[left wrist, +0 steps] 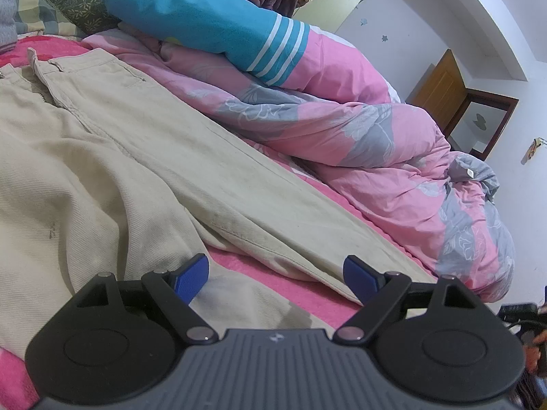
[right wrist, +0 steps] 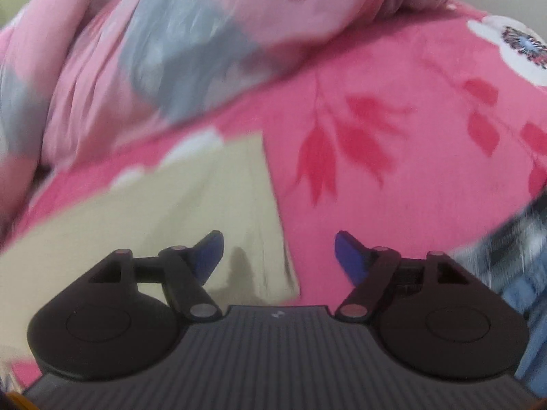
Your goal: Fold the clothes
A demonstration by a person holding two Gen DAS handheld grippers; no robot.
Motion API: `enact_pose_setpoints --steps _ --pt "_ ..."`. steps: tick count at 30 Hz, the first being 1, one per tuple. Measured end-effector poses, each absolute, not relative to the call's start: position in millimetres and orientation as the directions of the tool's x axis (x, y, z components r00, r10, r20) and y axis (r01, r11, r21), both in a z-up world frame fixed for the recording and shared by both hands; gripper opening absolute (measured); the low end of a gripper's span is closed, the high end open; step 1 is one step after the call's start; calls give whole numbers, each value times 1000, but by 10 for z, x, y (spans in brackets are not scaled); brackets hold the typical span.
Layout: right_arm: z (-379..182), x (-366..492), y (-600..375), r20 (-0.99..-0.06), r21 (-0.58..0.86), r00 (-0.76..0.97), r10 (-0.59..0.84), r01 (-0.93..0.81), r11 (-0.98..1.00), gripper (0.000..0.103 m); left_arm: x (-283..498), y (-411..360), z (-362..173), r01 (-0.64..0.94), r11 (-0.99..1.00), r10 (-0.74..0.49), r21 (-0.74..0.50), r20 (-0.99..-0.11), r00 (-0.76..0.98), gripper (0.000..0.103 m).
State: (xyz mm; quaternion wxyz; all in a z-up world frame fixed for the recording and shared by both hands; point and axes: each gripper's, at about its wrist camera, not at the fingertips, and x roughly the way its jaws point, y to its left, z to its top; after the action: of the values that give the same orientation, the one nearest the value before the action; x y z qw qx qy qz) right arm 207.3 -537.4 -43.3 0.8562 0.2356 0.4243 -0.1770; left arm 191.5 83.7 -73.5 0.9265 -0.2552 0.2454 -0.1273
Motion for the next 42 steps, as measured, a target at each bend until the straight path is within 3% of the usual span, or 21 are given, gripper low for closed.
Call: enact_pose_setpoints --steps 2,4,5,12,14,16,20,25,29,33,37,42 --pt "-470 2088 -5227 -820 233 567 -79 456 859 57 1909 841 -737 112 834 -363 -540 -385 849 87" --pt "-453 2131 -5060 -818 161 567 -100 391 906 26 1908 846 -739 113 832 -364 -543 -381 850 87" --pt "-432 2145 -4979 -811 124 575 -111 354 927 20 1906 847 -739 113 832 -364 -544 -381 850 87" --pt "-383 2087 -5049 -805 126 581 -125 372 919 16 1897 847 -740 111 829 -365 -548 -380 850 87" --pt "-378 2072 -5089 -807 134 573 -146 417 899 18 1892 848 -740 110 828 -366 -550 -380 849 87" --pt "-339 2051 -5101 -806 108 556 -201 473 874 29 1893 849 -740 109 828 -366 -551 -381 849 86" --pt "-161 1963 -4982 -771 36 567 -291 494 869 30 1895 843 -736 107 830 -363 -548 -385 848 87" --pt "161 1741 -4569 -677 232 728 -109 352 907 31 1894 852 -734 108 826 -366 -553 -381 849 87" --pt "508 1251 -4155 -630 236 775 -46 247 940 38 1879 885 -732 116 812 -376 -572 -361 853 87" --pt "980 365 -3868 -563 179 824 -63 196 964 54 1827 907 -669 129 804 -380 -581 -335 862 89" --pt "1329 -682 -3591 -473 50 867 -159 207 977 80 1640 918 -480 162 799 -377 -579 -272 885 92" --pt "1302 -1577 -3315 -423 -42 873 -242 248 968 93 1301 780 -220 230 803 -426 -550 -259 867 94"
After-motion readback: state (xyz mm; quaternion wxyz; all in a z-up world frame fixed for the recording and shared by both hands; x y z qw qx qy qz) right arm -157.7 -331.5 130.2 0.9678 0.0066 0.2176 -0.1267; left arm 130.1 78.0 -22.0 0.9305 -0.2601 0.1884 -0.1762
